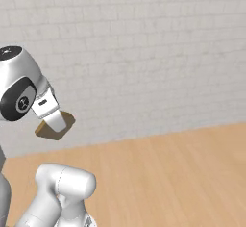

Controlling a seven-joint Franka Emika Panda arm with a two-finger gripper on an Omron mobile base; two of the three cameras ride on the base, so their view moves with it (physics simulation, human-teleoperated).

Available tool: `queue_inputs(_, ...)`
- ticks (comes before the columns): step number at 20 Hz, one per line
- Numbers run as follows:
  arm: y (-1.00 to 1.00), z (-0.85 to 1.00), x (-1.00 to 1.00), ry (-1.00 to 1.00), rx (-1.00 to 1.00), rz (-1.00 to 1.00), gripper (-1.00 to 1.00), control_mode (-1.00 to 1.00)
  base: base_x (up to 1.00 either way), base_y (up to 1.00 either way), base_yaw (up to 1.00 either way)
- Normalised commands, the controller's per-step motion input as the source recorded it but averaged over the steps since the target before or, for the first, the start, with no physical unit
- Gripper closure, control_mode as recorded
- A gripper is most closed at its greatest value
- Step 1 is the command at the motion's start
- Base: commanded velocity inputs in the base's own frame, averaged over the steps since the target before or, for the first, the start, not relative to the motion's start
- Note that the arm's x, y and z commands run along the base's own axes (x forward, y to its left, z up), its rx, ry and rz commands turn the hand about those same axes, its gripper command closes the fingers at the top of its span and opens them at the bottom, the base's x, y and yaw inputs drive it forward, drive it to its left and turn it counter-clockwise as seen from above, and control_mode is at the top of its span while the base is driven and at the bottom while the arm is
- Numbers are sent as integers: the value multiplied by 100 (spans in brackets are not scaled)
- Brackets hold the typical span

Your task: Start the toaster. Once the lever pops up, take the bread to the plate on the dining counter.

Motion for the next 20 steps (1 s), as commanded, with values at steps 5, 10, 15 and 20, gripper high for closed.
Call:
queue_inputs(5, 0, 0, 0, 0, 0, 0, 100, 100, 76, 0, -57)
queue_inputs(10, 0, 0, 0, 0, 0, 0, 100, 100, 68, 0, -60)
queue_inputs(15, 0, 0, 0, 0, 0, 0, 100, 100, 66, -5, -60)
queue_inputs(20, 0, 0, 0, 0, 0, 0, 100, 100, 72, -1, -58)
